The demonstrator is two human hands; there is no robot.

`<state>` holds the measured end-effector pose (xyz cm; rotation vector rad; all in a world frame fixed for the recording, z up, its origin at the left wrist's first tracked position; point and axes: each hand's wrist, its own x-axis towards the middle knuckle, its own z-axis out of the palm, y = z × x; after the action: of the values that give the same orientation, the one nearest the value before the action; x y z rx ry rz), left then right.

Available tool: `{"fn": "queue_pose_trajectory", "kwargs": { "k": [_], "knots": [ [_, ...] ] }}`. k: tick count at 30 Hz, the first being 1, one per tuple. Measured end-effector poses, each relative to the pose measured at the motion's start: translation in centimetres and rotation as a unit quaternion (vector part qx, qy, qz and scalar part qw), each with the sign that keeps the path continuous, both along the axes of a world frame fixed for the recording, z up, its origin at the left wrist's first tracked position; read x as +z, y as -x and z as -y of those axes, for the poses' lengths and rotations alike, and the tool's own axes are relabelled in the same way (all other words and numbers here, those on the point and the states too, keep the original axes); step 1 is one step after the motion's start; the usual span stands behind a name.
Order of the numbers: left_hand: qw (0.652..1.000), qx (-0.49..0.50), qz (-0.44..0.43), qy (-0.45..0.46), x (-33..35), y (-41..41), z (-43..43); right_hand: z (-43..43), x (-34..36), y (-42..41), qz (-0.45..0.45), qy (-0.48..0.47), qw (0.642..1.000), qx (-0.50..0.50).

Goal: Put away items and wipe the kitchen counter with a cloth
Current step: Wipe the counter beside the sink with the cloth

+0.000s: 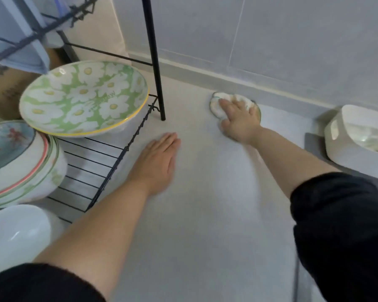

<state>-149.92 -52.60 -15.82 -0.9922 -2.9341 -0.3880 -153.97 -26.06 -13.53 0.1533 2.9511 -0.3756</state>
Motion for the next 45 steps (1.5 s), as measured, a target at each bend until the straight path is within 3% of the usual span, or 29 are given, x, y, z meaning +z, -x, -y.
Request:
{"fn": "queue_pose_trajectory", "kwargs": {
  "k": [2,4,8,10,12,15,18,30,37,45],
  "knots": [
    [1.000,-0.006,0.003,0.004,0.0,0.2,0.0,3.1,-0.3,-3.4,-0.001,0.006,1.000,0.026],
    [1.000,-0.008,0.002,0.014,0.0,0.1,0.0,5.5,-0.5,-10.1,-0.033,0.004,0.993,0.117],
    [0.994,0.024,0.026,0.104,0.2,-0.7,-0.4,2.8,-0.6,-20.5,-0.047,0.000,0.970,0.239],
    [0.990,0.044,0.038,0.126,0.2,-2.0,-0.6,-0.3,-0.1,-20.3,-0.034,-0.042,0.976,0.210],
    [0.990,0.049,0.041,0.123,0.4,-3.8,-0.6,-2.0,0.2,-17.4,-0.010,-0.069,0.993,0.099],
    [0.992,0.035,0.048,0.116,0.5,-6.5,-0.5,-2.0,0.2,-13.4,0.006,-0.059,0.996,-0.072],
    [0.992,0.006,0.049,0.117,0.6,-9.5,0.3,-0.9,-0.2,-13.3,-0.004,-0.042,0.990,-0.137],
    [0.986,-0.023,0.051,0.158,0.9,-17.8,2.8,8.8,0.1,-28.7,-0.011,0.007,0.981,-0.194],
    [0.993,-0.061,0.062,0.078,0.9,-22.7,4.6,16.4,0.8,-36.6,-0.036,0.056,0.973,-0.221],
    [0.994,-0.014,0.062,0.090,1.2,-27.1,4.6,16.5,0.1,-44.8,-0.069,0.042,0.994,-0.068]
  ]
}}
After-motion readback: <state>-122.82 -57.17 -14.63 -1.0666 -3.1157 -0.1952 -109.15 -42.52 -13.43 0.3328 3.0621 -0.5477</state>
